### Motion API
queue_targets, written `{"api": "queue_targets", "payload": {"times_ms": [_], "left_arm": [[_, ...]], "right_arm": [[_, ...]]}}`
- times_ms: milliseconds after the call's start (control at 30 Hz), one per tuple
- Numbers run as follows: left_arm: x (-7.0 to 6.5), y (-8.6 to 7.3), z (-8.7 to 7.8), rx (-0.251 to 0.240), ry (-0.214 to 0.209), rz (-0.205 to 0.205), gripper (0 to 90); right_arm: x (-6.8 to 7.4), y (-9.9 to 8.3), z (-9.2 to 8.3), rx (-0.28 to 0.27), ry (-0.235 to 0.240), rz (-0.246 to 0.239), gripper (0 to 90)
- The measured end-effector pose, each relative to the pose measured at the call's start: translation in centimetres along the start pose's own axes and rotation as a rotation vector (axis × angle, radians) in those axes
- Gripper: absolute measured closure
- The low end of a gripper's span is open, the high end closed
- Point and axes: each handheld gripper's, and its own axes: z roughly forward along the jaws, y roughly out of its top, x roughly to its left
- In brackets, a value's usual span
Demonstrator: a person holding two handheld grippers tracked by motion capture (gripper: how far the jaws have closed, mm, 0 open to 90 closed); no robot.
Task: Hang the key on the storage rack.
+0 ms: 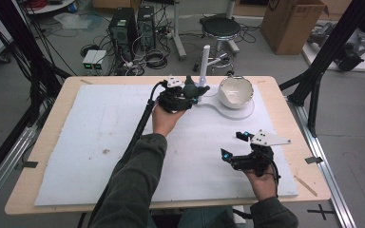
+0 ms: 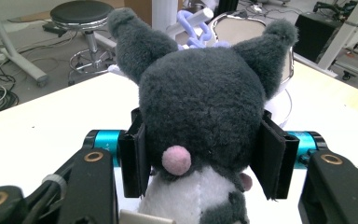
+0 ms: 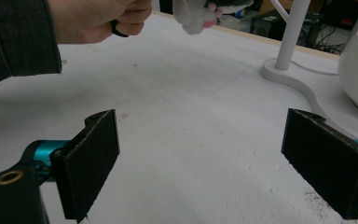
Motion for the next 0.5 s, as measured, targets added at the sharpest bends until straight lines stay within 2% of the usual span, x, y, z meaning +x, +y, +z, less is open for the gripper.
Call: {"api": "queue_targets", "payload": {"times_ms": [500], "left_arm": [[-0.12,-0.38,0.76,0.023,0.023,0.001,44.6]], "right_arm": [[-0.04,-0.04,0.01,-0.003,0.003,-0.003,10.6]]}}
